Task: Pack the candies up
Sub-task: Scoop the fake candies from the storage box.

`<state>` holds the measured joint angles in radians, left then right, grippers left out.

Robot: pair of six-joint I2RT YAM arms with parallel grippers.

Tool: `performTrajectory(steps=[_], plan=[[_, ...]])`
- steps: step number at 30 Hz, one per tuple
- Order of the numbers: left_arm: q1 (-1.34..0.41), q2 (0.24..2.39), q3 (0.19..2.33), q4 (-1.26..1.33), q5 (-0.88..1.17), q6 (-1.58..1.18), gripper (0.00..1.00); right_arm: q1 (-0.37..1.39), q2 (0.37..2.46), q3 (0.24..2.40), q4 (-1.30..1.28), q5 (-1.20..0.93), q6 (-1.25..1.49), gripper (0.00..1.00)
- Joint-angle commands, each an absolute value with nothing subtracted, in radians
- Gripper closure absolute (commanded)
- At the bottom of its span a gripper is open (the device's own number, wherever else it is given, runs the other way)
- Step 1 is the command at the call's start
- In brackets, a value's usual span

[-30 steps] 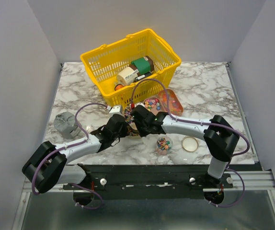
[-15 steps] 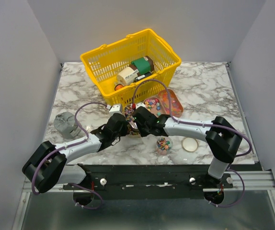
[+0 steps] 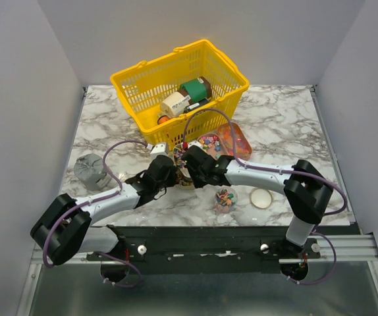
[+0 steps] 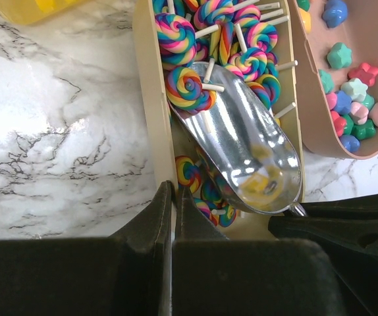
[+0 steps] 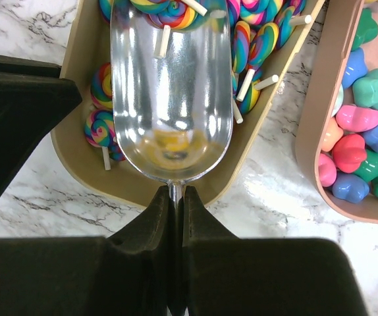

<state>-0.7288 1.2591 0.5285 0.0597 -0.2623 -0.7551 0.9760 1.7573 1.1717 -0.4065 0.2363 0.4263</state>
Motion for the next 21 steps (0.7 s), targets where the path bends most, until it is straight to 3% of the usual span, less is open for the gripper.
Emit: performTrajectory(steps=[1,6,14,21], plan=[[-0.747,1.256,0.529,0.006,-0.232,-0.767,1.0,0.93,1.744,1.17,-0.427,0.359,0.425,0.99],[-0.747,1.279,0.537,0.003,-0.25,-0.77,1.0,0.928,1.704,1.15,-0.403,0.311,0.399,0.99],[-0.753,1.295,0.529,-0.009,-0.29,-0.758,1.0,0.927,1.75,1.292,-0.581,0.299,0.483,0.99],[-0.755,1.304,0.54,-0.015,-0.29,-0.762,1.0,0.93,1.741,1.259,-0.531,0.273,0.439,0.99]])
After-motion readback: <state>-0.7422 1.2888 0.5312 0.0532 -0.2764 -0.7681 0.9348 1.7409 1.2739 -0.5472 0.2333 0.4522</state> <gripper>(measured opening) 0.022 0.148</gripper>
